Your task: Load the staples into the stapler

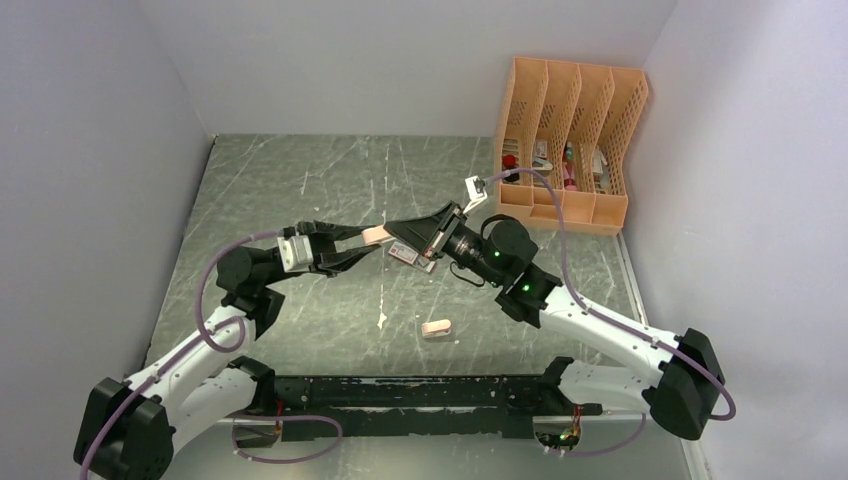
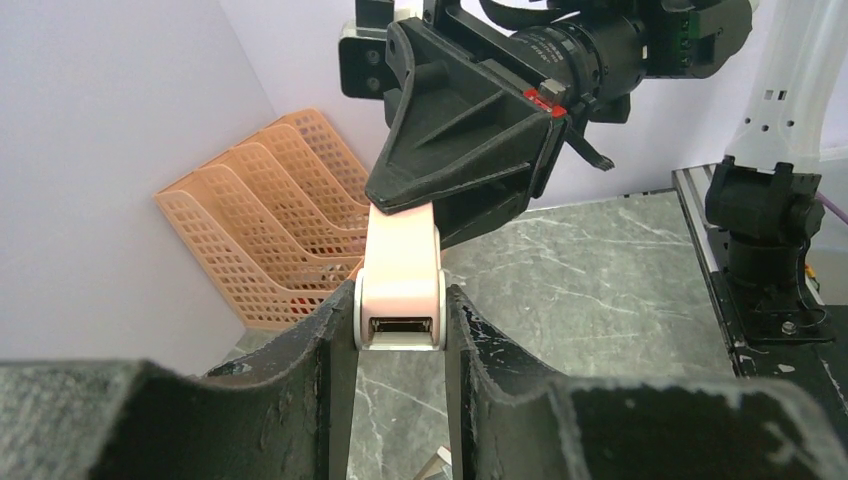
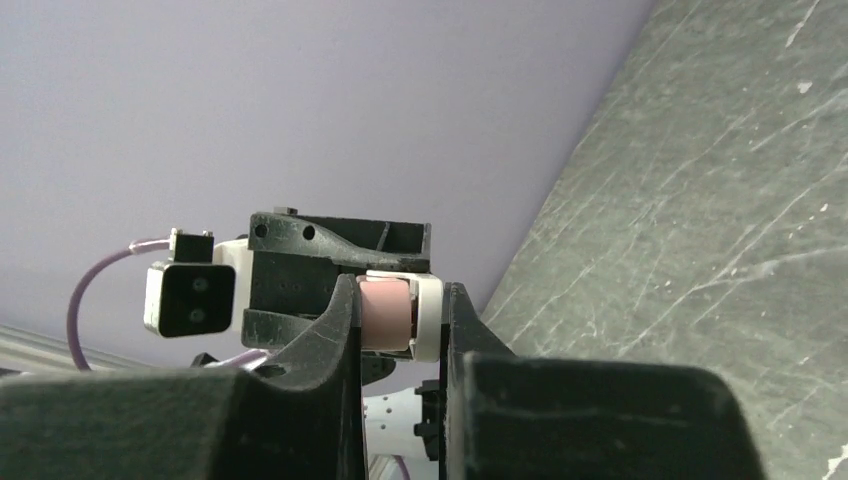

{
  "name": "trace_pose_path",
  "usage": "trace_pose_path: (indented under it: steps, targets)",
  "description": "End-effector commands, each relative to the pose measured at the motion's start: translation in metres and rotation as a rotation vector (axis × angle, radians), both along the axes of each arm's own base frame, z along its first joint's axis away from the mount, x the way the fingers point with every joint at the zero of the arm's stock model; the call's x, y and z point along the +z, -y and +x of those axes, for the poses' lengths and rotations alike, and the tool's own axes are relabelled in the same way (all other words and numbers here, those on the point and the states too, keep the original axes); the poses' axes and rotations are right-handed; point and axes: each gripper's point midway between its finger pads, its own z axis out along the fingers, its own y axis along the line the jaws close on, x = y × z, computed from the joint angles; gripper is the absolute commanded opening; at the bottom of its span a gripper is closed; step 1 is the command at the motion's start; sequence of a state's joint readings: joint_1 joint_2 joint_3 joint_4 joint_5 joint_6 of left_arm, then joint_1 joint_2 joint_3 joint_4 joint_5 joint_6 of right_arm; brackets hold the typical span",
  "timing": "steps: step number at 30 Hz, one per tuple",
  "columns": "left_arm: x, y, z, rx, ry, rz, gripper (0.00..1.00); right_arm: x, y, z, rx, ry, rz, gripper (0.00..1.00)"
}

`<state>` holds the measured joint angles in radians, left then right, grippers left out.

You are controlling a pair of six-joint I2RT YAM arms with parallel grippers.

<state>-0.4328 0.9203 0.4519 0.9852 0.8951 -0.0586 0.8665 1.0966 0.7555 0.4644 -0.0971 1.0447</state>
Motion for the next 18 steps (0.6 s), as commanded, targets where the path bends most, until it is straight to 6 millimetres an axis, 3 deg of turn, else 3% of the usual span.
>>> trace_pose_path:
  steps: [1, 6, 7, 10, 11, 15, 18]
  targets:
    - [0.017, 0.001, -0.007, -0.020, 0.091, -0.013, 0.07, 0.012, -0.004, 0.000, 0.020, 0.038, -0.036, 0.00]
    - [0.014, 0.001, -0.006, -0.018, 0.086, -0.008, 0.07, 0.012, 0.001, 0.003, -0.010, 0.043, -0.037, 0.00]
    - [0.014, 0.001, -0.006, -0.016, 0.084, -0.007, 0.07, 0.012, 0.002, 0.004, -0.019, 0.051, -0.042, 0.12]
    - [0.011, 0.001, -0.005, -0.014, 0.073, 0.002, 0.07, 0.017, 0.014, 0.008, -0.079, 0.105, -0.057, 0.74]
    - [0.010, 0.001, -0.005, -0.015, 0.068, 0.006, 0.07, 0.020, 0.019, 0.009, -0.105, 0.134, -0.061, 0.83]
    - [0.000, 0.003, -0.008, -0.043, 0.046, 0.041, 0.07, 0.034, 0.044, 0.015, -0.221, 0.268, -0.126, 0.92]
    - [-0.022, 0.007, -0.011, -0.088, -0.005, 0.119, 0.07, 0.038, 0.065, 0.021, -0.316, 0.345, -0.223, 0.94]
